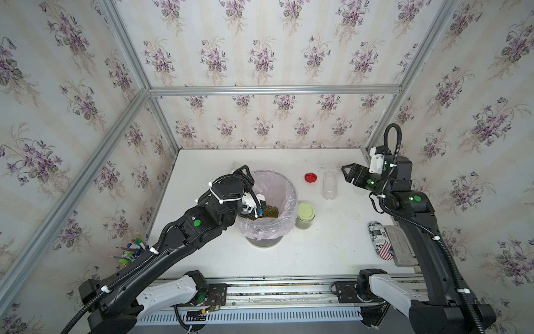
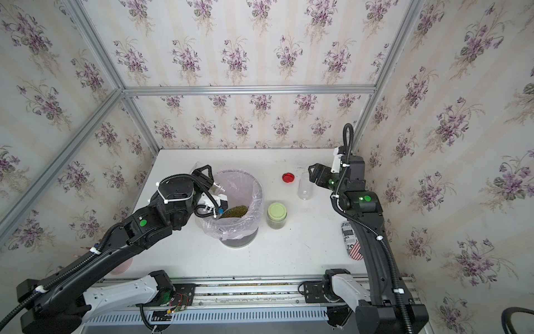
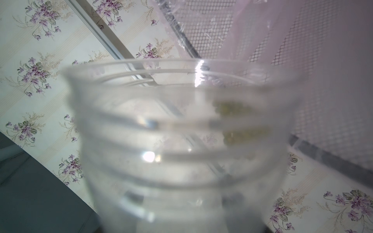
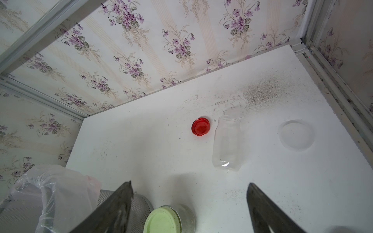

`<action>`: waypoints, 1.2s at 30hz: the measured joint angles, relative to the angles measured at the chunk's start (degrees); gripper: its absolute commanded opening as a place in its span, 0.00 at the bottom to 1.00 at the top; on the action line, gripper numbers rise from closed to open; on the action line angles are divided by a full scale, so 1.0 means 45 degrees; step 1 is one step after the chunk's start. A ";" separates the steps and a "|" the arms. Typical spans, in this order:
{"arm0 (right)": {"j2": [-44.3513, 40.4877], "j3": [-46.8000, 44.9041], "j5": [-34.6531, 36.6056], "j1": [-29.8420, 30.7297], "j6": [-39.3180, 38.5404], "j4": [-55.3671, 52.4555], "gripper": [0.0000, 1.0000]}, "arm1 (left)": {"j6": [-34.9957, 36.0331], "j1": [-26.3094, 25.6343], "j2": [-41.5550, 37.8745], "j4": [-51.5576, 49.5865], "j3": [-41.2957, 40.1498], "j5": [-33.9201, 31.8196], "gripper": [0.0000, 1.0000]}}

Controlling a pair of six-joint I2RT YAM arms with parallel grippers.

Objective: Empty moldy mung beans from jars
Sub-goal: Pour the moldy mung beans from the jar into the trash bin.

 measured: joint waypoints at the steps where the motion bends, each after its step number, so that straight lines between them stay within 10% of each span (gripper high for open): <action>1: 0.0000 0.0000 0.0000 0.0000 0.0005 0.0000 0.86 | 0.0000 -0.0005 0.0010 0.0015 0.0083 0.0000 0.46; 36: 0.0049 -0.0253 -0.0131 0.0000 0.0049 0.0087 0.86 | 0.0097 -0.0398 -0.0243 -0.0044 -0.0223 -0.0423 0.42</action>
